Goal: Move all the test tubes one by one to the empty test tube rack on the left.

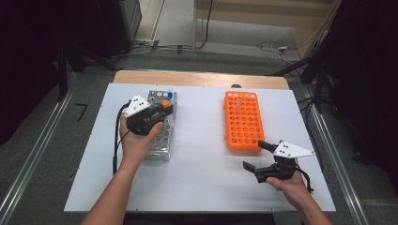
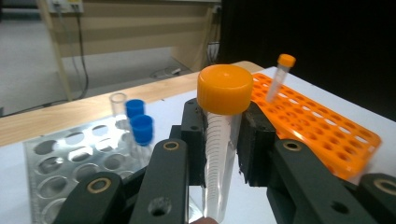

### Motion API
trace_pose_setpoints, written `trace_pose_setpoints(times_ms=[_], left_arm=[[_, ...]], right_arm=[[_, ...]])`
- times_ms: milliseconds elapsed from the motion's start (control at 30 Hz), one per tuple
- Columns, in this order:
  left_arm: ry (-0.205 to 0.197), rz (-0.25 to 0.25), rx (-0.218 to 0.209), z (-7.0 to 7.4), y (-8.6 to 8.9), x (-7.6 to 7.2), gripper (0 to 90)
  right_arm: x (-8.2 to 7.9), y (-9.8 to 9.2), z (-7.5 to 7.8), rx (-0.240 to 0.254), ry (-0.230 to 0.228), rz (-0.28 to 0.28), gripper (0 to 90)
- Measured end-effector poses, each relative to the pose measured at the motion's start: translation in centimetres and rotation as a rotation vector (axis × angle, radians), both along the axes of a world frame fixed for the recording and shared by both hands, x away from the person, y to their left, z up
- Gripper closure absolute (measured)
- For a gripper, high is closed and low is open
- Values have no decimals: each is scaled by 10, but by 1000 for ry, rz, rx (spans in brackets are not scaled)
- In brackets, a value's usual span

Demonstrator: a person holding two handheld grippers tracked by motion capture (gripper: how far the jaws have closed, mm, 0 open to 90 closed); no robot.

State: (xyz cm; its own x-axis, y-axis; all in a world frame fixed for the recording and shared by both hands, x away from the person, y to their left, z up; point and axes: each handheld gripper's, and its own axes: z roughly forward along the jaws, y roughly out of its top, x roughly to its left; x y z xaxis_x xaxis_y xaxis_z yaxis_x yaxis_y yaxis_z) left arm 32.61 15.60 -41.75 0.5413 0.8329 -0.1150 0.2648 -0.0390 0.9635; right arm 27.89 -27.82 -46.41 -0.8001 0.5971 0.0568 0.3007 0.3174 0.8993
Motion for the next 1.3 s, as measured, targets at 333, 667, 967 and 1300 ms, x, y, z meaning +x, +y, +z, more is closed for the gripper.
trace_pose_setpoints(times_ms=[333, 667, 967, 1300], left_arm=[[-7, 80, -13, -4, 6, 18, 750], [10, 116, 18, -11, 1, 27, 750], [56, 115, 117, -14, -7, 25, 746], [141, 114, 161, -17, -11, 31, 742]], right_arm=[[4, -14, -6, 0, 16, -29, 2], [4, -14, -8, 2, 20, -27, 5], [5, -15, -9, 3, 24, -28, 10], [8, -16, -11, 6, 34, -39, 13]])
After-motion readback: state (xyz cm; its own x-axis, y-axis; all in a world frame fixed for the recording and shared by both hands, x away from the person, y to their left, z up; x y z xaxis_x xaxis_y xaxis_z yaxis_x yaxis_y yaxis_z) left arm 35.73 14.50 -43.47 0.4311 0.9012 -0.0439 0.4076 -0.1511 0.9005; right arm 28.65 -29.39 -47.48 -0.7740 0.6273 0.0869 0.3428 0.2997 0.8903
